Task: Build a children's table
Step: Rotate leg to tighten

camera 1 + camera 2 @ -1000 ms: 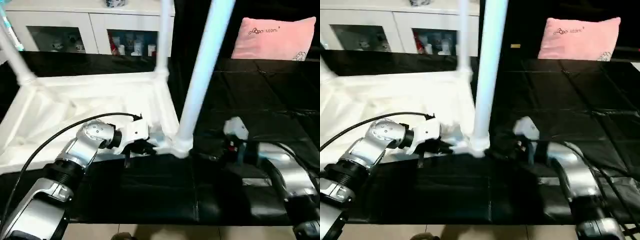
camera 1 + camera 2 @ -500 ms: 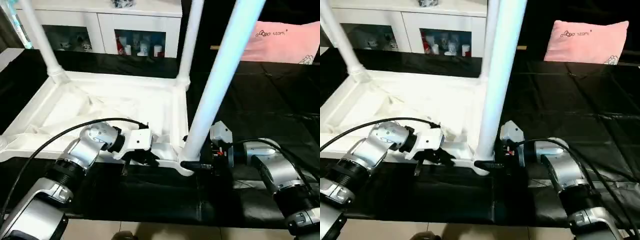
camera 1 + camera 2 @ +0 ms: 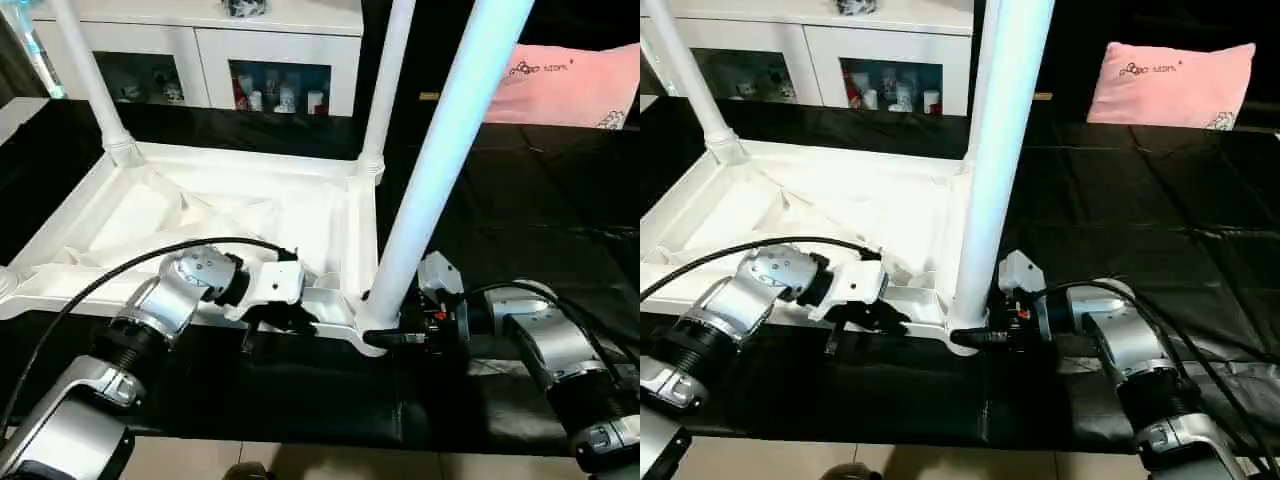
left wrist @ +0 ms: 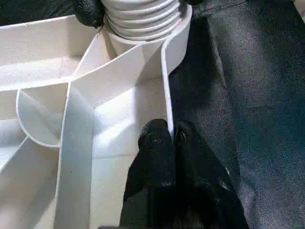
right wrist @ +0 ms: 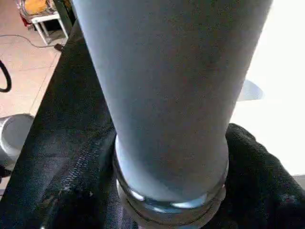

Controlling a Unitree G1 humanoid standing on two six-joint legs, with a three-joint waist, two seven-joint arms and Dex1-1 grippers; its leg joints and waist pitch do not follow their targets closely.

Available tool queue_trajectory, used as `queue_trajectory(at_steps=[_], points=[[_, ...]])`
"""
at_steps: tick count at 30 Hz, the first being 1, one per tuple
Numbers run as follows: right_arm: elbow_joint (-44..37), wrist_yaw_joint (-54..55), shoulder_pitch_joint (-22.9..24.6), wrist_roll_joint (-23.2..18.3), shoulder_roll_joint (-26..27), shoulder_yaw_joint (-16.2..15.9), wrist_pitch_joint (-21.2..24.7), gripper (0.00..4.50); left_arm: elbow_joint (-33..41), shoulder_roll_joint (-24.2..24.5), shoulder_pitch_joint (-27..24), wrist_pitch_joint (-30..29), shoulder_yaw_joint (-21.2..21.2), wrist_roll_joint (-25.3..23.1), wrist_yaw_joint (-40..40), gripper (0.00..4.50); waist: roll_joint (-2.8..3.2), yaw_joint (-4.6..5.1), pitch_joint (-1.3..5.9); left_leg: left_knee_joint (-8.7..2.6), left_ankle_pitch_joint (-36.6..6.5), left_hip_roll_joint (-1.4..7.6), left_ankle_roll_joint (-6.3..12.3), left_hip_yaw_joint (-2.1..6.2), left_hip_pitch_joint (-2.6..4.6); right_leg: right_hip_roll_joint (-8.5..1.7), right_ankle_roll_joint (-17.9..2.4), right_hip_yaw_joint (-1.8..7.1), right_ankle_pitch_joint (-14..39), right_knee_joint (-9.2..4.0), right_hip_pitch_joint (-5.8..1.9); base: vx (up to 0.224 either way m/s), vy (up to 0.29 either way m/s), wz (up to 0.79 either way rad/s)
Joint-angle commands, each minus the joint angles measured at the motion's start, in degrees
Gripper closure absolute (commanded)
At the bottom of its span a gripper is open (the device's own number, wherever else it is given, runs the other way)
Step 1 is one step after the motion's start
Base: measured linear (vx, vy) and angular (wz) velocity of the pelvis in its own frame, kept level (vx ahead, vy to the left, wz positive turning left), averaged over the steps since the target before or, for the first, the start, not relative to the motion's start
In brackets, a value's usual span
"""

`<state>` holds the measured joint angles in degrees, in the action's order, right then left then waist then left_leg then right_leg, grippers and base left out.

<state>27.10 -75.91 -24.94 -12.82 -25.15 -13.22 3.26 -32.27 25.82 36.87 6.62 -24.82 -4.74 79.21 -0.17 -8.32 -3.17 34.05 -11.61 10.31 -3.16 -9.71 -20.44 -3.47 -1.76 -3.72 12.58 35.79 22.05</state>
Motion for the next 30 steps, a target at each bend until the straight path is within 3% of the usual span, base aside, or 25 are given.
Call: queue_trajectory(at_steps=[1, 9, 12, 15, 16, 18, 22, 26, 28, 29, 30], points=[[-0.20, -0.97, 0.06, 0.19, -0.45, -0.38, 0.74, 1.67, 0.58, 0.11, -0.45, 1.56, -3.07, -1.74, 2.96, 4.50, -0.01, 0.35, 4.01, -3.44, -2.91, 3.46, 4.48, 0.73, 0.27, -5.38, -14.09, 3.02, -1.59, -3.13, -2.87, 0.000, 0.000, 0.00], [-2.79, 4.00, 3.47, -1.29, 1.68, 1.46, 3.98, 1.70, 0.62, -2.34, -1.18, -7.84, 0.23, 1.60, -0.21, 4.50, 0.44, 0.26, 3.96, -3.46, -3.99, 3.44, 3.92, 0.78, 0.30, -5.40, -14.81, 3.02, -2.24, -3.25, -2.95, 0.000, 0.000, 0.00], [-3.46, 9.05, 4.50, -0.30, 3.43, 1.69, 6.09, 1.70, 0.53, -3.77, -0.89, -11.22, 2.13, 2.83, -3.04, 4.50, 0.64, 0.54, 3.57, -3.82, -6.76, 3.39, 2.66, 0.87, 0.41, -5.41, -13.91, 3.06, 3.37, -3.91, -2.84, 0.000, 0.000, 0.00], [-2.97, 24.89, 5.39, 2.23, 11.11, 3.17, 10.46, 1.71, 0.13, -8.37, 1.18, -18.93, 6.06, 2.70, -14.78, 4.50, 0.31, 1.00, 3.14, -4.42, -11.59, 3.23, 0.13, 1.05, 0.94, -5.71, -11.91, 3.20, 14.22, -5.06, -2.62, 0.000, 0.000, 0.00], [-2.37, 28.73, 5.23, 2.27, 13.40, 4.01, 11.18, 1.71, 0.26, -9.69, 1.71, -20.90, 6.79, 2.62, -17.51, 4.50, -0.13, 1.71, 2.99, -4.90, -12.38, 3.16, -1.21, 1.31, 0.58, -5.78, -9.70, 3.11, 19.43, -5.46, -2.72, 0.000, 0.000, 0.00], [-1.07, 33.62, 4.76, 2.64, 16.13, 5.00, 11.82, 1.71, 0.46, -11.34, 2.24, -23.21, 7.56, 2.27, -20.74, 4.50, 0.07, 2.37, 2.98, -4.89, -13.02, 3.02, -1.45, 1.42, 0.57, -5.78, -8.47, 3.11, 21.71, -5.83, -2.51, 0.000, 0.000, 0.00], [5.43, 47.97, 1.62, 3.91, 23.28, 7.77, 12.50, 1.71, -0.28, -16.47, 4.08, -27.53, 9.01, 1.13, -29.15, 4.50, 0.08, 3.47, 3.14, -4.71, -10.67, 2.85, -1.18, 1.21, 0.42, -5.52, -9.51, 3.28, 17.16, -5.55, -2.27, 0.000, 0.000, 0.00], [11.20, 57.84, -2.90, 5.85, 27.16, 10.40, 11.65, 1.71, -4.00, -20.24, 7.05, -28.75, 11.72, 0.18, -38.44, 4.50, 0.32, 3.53, 3.28, -4.44, -9.00, 2.69, -0.77, 0.93, 0.37, -5.37, -10.03, 3.43, 13.48, -5.39, -2.22, 0.000, 0.000, 0.00], [12.59, 58.99, -4.24, 5.87, 27.78, 11.31, 11.28, 1.71, -5.41, -20.73, 8.01, -28.30, 12.18, -0.54, -41.17, 4.50, 0.24, 3.15, 3.62, -4.32, -6.54, 2.73, -0.01, 1.02, 0.22, -5.36, -10.62, 3.36, 7.56, -4.80, -2.75, 0.000, 0.000, 0.00], [12.70, 59.24, -4.41, 6.18, 27.85, 11.31, 11.18, 1.36, -5.35, -20.79, 8.06, -28.54, 12.19, -0.77, -41.59, 4.50, 0.27, 3.12, 3.67, -4.27, -5.87, 2.74, 0.28, 0.99, 0.20, -5.26, -10.83, 3.31, 5.86, -4.65, -2.79, 0.000, 0.000, 0.00], [12.79, 59.02, -4.57, 6.00, 27.80, 11.71, 10.72, 1.15, -5.46, -20.42, 8.05, -28.25, 12.16, -0.90, -41.36, 4.50, 0.70, 3.06, 3.81, -4.16, -4.81, 2.75, 0.83, 1.00, 0.24, -5.25, -11.38, 3.26, 2.68, -4.33, -2.85, 0.000, 0.000, 0.00]])
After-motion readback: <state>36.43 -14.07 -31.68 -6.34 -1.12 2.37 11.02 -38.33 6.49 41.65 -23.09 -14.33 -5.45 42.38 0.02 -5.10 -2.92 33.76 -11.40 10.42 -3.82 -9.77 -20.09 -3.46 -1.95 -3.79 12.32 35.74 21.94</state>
